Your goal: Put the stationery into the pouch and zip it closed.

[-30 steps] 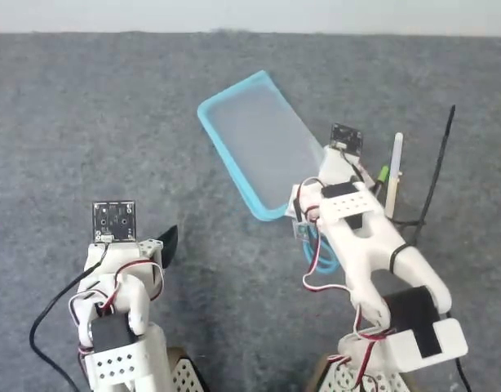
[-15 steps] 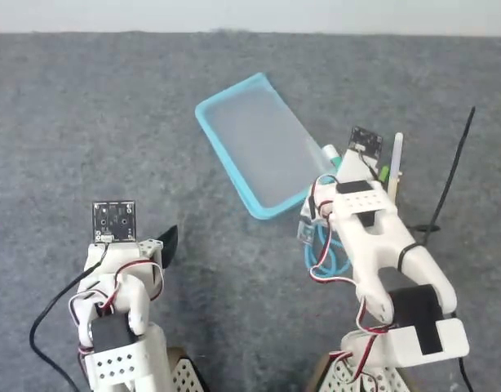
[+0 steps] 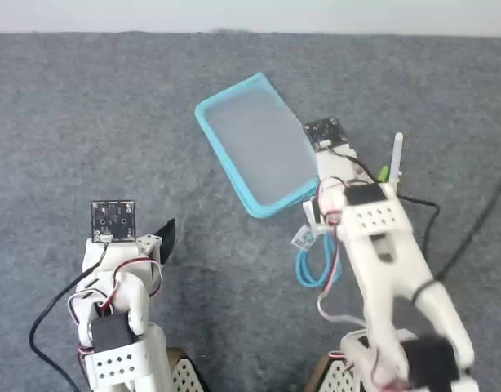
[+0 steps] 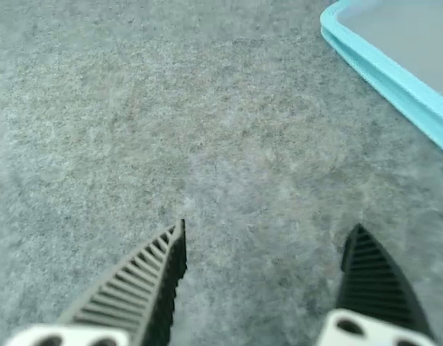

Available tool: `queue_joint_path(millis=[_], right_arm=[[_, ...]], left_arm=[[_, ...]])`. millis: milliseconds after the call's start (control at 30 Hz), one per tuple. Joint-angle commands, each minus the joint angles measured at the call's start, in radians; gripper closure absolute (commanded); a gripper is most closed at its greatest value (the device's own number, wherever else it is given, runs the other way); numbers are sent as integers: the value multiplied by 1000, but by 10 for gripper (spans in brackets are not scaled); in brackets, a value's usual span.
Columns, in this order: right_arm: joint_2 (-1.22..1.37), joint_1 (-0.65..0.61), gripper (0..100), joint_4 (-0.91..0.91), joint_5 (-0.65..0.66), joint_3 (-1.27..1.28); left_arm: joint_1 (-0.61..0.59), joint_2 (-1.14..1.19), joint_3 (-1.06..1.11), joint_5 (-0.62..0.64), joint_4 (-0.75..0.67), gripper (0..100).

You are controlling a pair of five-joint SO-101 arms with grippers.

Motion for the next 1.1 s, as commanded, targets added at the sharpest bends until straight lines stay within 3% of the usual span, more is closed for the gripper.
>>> queue_joint_path(millis=[0,133,333,667,833,1067], right_arm=[[-216,-15,991,51,71,0],[-374,-104,992,156,144,-15],[-461,-211,992,269,152,-104],[-469,-272,992,288,155,-120],[-469,-272,992,311,155,-118],[-467,-268,992,265,153,-60]], left_arm=[[-25,-14,-76,-28,35,674],[26,-12,-130,-32,84,690],[129,48,-180,-69,55,728],[201,701,-680,55,41,674],[213,819,-630,117,-83,674],[184,660,-509,120,-87,674]])
